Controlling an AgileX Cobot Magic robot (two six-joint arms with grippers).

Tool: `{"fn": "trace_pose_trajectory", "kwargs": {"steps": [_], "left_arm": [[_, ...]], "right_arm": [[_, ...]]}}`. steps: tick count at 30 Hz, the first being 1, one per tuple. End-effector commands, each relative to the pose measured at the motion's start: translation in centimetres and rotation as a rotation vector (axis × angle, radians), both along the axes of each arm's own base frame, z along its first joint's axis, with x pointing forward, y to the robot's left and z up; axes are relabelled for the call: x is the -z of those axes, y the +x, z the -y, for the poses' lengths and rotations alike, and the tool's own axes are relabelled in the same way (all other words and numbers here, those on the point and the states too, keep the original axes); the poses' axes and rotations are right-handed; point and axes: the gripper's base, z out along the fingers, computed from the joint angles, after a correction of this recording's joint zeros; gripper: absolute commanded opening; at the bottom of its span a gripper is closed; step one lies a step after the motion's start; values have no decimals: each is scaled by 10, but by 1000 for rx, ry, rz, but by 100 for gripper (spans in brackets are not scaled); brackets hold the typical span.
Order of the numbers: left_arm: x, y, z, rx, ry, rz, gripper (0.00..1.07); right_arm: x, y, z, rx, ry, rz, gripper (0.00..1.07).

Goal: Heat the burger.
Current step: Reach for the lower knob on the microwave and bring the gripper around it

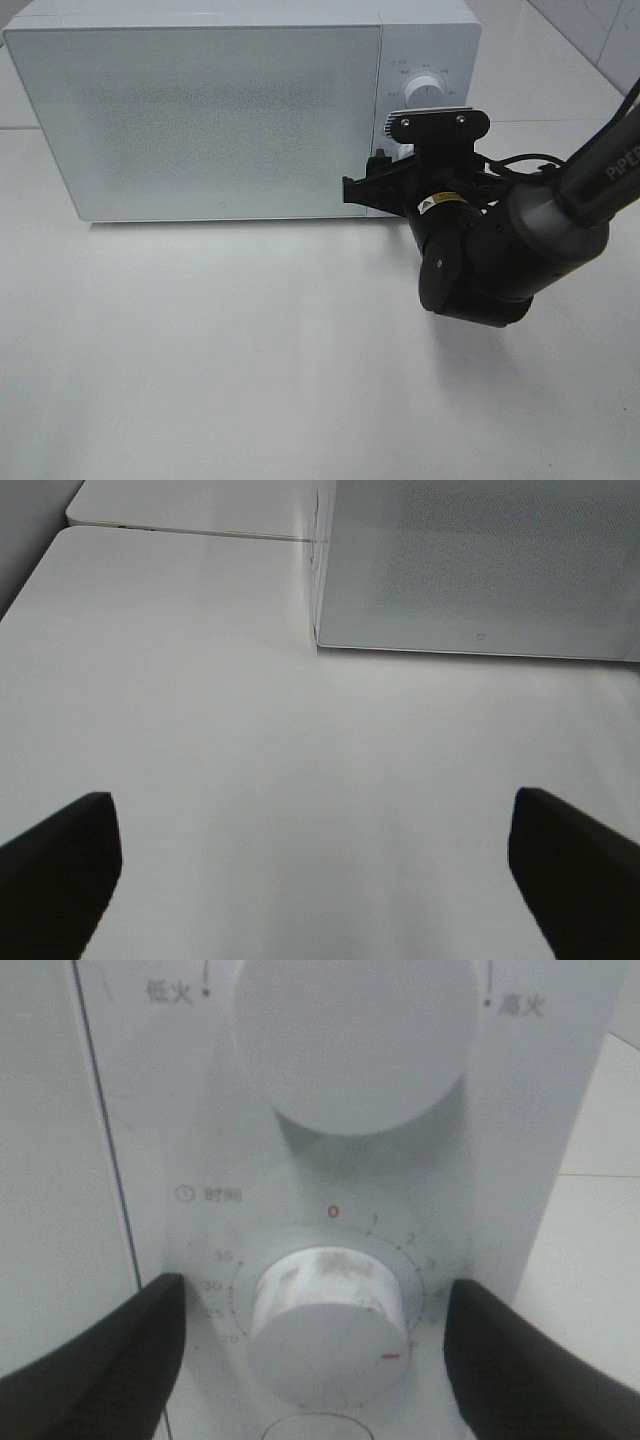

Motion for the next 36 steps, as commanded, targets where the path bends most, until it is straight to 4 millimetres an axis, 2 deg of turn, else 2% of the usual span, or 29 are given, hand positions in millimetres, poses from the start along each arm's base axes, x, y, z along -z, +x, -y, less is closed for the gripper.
{"fn": "trace_pose_trajectory", "kwargs": {"steps": [1,7,10,11,12,13,14,15,16,17,18,19,32,34,35,36], "left_arm": [[1,-3,0,-2,-5,24,98],[1,-3,0,-2,-5,24,98],[1,-3,0,-2,-5,24,98],[1,-3,0,-2,-5,24,98],[1,-3,0,-2,-5,24,98],[1,-3,0,-2,-5,24,98],[1,-3,0,-2,-5,24,98],[1,-3,0,-2,-5,24,98],[1,-3,0,-2,-5,24,98],[1,-3,0,-2,-5,24,98],[1,-3,0,-2,-5,24,98],[1,-3,0,-2,-5,24,98],[1,-3,0,-2,-5,24,98],[1,-3,0,-2,-5,24,98],[1,-3,0,-2,-5,24,98],[1,-3,0,-2,-5,24,98]], "right_arm": [[-3,5,1,4,-6,26,65],[-8,5,2,12,-5,66,59],[-8,5,1,7,-6,67,53],[-8,5,1,7,-5,66,44],[-8,5,1,7,-5,66,44],[-8,5,1,7,-5,67,38],[-8,5,1,7,-6,68,24],[-8,5,1,7,-6,68,24],[-8,5,1,7,-6,70,17],[-9,5,1,7,-7,74,6],[-9,5,1,7,-7,74,6],[-9,5,1,5,-7,75,0],[-16,5,-7,-76,34,152,0],[-16,4,-8,-81,145,159,0],[-16,4,-8,-81,145,159,0],[-16,3,-9,-87,241,151,0]]}}
